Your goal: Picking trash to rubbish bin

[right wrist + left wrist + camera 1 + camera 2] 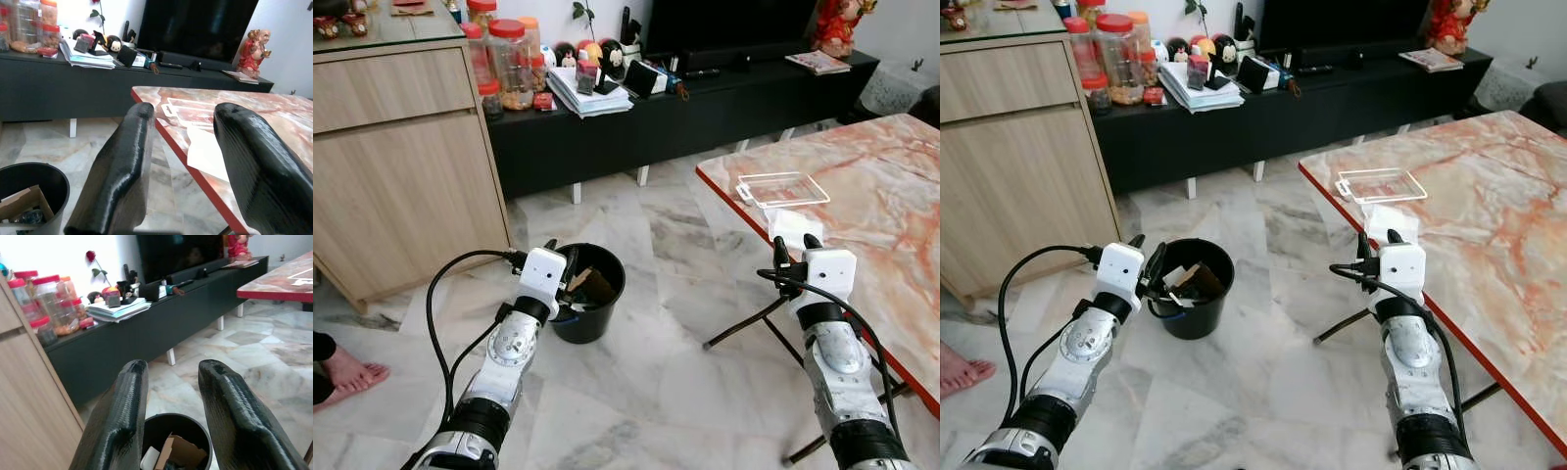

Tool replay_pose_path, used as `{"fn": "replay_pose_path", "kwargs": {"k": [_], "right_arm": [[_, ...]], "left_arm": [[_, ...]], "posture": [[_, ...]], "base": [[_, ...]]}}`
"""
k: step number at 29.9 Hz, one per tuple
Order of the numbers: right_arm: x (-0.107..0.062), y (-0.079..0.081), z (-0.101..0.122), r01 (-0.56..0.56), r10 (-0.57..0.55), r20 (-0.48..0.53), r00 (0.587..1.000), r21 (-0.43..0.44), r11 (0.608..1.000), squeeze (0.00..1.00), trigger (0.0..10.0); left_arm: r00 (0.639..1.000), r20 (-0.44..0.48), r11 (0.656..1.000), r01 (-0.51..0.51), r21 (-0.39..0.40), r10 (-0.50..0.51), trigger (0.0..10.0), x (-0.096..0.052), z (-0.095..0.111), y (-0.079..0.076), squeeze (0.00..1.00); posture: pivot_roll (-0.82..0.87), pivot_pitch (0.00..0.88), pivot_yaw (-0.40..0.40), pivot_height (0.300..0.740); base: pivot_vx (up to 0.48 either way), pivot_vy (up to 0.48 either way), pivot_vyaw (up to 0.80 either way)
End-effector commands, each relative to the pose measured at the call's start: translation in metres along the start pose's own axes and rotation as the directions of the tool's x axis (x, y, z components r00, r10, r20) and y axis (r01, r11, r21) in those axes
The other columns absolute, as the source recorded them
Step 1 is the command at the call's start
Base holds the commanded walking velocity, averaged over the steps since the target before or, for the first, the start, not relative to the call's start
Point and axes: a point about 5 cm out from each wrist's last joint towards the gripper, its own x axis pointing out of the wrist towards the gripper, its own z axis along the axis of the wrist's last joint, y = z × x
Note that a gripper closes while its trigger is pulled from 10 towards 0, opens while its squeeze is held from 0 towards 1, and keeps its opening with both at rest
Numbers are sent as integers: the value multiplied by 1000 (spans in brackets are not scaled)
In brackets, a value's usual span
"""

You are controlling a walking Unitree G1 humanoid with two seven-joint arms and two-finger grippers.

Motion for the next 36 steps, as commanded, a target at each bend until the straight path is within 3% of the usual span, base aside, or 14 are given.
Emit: {"fn": "replay_pose_path", "kwargs": {"k": [1,5,8,17,26,36], "right_arm": [[-6,-11,-5,12,-12,-13,1000,-34,999,0,10000],[-11,-16,-13,17,-19,-47,999,-51,999,0,10000],[-15,-16,-21,42,-45,-72,996,-43,998,0,10000],[-13,2,-25,6,-5,-78,997,4,1000,0,10000],[-10,6,-24,-3,5,-73,997,23,1000,0,10000],[-5,10,-20,-4,7,-59,998,51,999,0,10000]], "left_arm": [[999,-3,998,55,30,-55,10000,-6,-3,-3,0],[998,-33,996,48,79,-45,10000,-12,-13,-1,0],[998,-56,995,-27,93,33,10000,-15,-17,6,0],[996,-51,996,-73,61,76,10000,-15,-13,7,0],[994,-63,994,-90,58,93,10000,-18,-15,6,0],[992,-54,992,-115,46,117,10000,-12,-10,7,0]], "posture": [[136,24,-67,740],[136,11,-64,740],[138,4,-62,740],[161,0,-60,740],[175,0,-59,740],[174,32,-61,740]], "base": [[0,0,-788],[0,0,-788],[0,0,-788],[0,0,-300],[0,0,0],[0,0,-719]]}}
